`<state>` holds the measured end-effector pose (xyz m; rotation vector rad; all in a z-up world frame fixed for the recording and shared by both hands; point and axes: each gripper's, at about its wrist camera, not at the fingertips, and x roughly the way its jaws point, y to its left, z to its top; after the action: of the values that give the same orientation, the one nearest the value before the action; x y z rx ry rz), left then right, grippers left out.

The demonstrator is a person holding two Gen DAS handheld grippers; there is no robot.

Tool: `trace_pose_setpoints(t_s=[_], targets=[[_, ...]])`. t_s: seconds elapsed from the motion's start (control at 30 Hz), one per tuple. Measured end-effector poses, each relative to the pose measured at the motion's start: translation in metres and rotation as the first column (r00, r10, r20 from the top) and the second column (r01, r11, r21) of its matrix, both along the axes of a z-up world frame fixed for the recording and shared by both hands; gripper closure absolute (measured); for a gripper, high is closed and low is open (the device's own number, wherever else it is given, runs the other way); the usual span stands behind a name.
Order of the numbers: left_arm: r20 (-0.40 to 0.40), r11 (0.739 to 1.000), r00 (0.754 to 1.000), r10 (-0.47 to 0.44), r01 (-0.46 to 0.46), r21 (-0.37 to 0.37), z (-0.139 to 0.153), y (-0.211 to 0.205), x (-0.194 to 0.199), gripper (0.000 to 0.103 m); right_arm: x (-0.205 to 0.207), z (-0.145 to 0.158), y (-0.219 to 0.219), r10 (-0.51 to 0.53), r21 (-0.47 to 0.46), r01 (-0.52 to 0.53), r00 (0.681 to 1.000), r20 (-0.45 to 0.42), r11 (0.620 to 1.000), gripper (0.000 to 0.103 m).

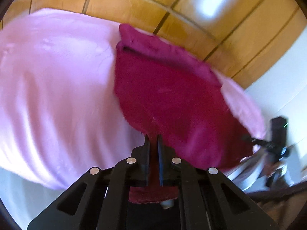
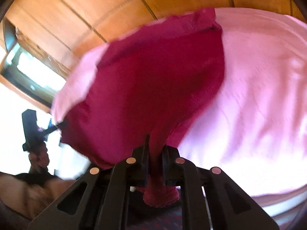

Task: Fold small clothes
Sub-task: 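Lift the hem with both tools and fold it toward the collar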

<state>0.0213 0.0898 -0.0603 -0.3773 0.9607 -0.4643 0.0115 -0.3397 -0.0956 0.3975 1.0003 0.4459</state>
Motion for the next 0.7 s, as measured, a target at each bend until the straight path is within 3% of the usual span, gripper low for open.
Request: trace_pose_setpoints(t_s=[0.1, 0.27, 0.57, 0.63, 0.7], targets=[[-0.011, 0.996, 1.000, 0.010, -0.011, -0.087, 0.004, -0.001, 0.024, 0.098, 0.024, 0.003, -0.004, -0.028, 0.064, 0.027, 1.000, 0.012, 0.998, 0.094], [-0.044, 0.984, 0.998, 0.041, -0.048, -0.169, 0.005, -0.005, 0.066, 0.098, 0.053, 0.009, -0.011, -0.095, 0.107, 0.091, 0.995, 0.035, 0.990, 0.094], [-0.139, 0.963, 0.974, 0.178, -0.202, -0.180, -0.009, -0.001, 0.154, 0.098, 0.101, -0.007, -0.033, -0.255, 0.108, 0.256, 0.967, -0.026, 0.961, 0.094], [-0.137, 0.955, 0.966, 0.220, -0.242, -0.173, -0.007, 0.004, 0.167, 0.098, 0.100, -0.003, -0.045, -0.289, 0.140, 0.290, 0.957, -0.030, 0.947, 0.088], [-0.127, 0.947, 0.956, 0.266, -0.283, -0.150, -0.004, 0.011, 0.173, 0.098, 0.105, -0.001, -0.060, -0.308, 0.190, 0.308, 0.951, -0.030, 0.932, 0.052]])
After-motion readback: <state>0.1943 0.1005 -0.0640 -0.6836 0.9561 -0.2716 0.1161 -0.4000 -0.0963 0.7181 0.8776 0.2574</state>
